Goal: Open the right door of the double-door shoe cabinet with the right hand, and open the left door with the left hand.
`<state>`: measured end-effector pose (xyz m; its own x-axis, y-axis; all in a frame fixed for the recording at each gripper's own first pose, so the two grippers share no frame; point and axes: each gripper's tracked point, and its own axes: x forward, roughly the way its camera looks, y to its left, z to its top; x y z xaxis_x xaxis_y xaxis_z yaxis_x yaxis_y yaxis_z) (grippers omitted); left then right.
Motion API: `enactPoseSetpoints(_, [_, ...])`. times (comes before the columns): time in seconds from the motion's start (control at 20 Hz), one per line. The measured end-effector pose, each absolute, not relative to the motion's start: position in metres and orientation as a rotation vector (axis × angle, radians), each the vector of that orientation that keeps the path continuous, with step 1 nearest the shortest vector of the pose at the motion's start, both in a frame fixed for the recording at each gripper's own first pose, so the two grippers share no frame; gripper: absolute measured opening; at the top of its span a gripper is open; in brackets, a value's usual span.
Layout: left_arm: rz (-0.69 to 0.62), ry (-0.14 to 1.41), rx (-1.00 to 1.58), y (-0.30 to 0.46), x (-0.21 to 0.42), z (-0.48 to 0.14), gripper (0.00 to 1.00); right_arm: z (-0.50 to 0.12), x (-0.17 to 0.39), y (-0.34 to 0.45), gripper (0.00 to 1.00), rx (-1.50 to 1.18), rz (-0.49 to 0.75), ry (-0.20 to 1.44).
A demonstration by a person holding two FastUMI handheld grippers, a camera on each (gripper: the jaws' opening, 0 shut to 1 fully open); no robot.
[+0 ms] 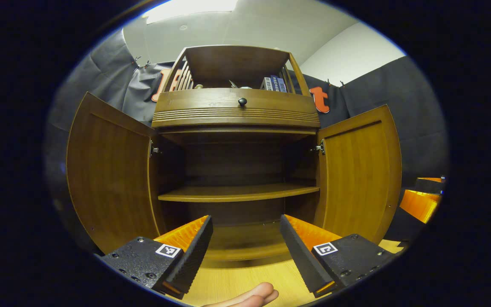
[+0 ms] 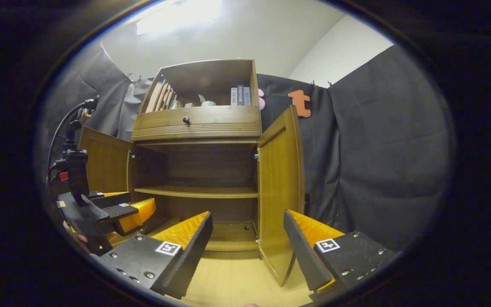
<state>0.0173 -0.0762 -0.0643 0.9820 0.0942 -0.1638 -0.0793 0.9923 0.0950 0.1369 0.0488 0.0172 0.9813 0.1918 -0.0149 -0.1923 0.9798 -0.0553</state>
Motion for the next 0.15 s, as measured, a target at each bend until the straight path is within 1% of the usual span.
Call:
enactPoseSetpoints(0.05, [0.067,0.161,0.102,-0.078,0.021,-0.065,0.97,0.017,0.139,0.056,0.99,-0.057,0.201,0.009])
enactPoseSetpoints(0.1, [0.065,0.156,0.106,-0.075,0.022,-0.061,0.99,0.017,0.14,0.061,0.99,-0.059,0.205,0.009])
enactPoseSetpoints(0.15, [0.076,0.143,0.102,-0.069,0.023,-0.058,0.97,0.019,0.141,0.068,0.99,-0.066,0.209,0.002])
